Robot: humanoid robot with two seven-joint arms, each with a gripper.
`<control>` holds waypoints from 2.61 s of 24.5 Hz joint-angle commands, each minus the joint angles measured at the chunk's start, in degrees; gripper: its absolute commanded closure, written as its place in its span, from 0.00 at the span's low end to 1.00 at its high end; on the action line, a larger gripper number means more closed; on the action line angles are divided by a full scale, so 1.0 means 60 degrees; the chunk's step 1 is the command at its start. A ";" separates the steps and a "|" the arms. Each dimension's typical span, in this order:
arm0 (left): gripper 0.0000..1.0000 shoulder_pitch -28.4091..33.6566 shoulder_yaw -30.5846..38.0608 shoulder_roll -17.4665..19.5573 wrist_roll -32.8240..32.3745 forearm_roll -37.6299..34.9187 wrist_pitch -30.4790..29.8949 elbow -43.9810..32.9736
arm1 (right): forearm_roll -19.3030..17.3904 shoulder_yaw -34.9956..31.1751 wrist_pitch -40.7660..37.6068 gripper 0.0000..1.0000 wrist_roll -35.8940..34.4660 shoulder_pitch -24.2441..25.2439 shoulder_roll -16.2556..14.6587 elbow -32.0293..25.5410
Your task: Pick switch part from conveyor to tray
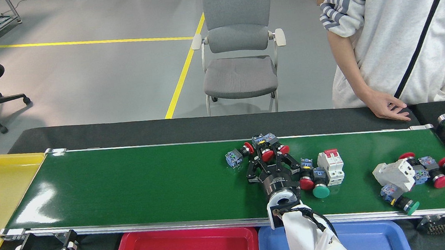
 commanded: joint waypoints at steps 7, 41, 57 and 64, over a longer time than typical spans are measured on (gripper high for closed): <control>0.00 0.0025 0.0106 0.0127 0.0028 -0.0003 -0.0075 -0.0109 | 0.0046 0.1785 -0.1470 0.99 -0.0099 0.1021 -0.0870 -0.3396; 0.00 -0.2230 -0.0128 0.0141 0.0043 -0.1160 -0.2346 0.2674 | 0.0822 0.0921 -0.0738 0.02 -0.0128 0.4288 -0.1016 -0.6281; 0.00 -0.4706 -0.0656 0.0830 0.0116 -0.1175 -0.2302 0.6761 | 0.1525 0.1199 -0.0855 0.03 0.0429 0.4039 -0.0855 -0.5388; 0.58 -0.4999 -0.0773 0.0859 0.0233 -0.1160 -0.2404 0.7435 | 0.1540 0.1683 -0.0855 0.03 0.0707 0.3570 -0.0548 -0.4934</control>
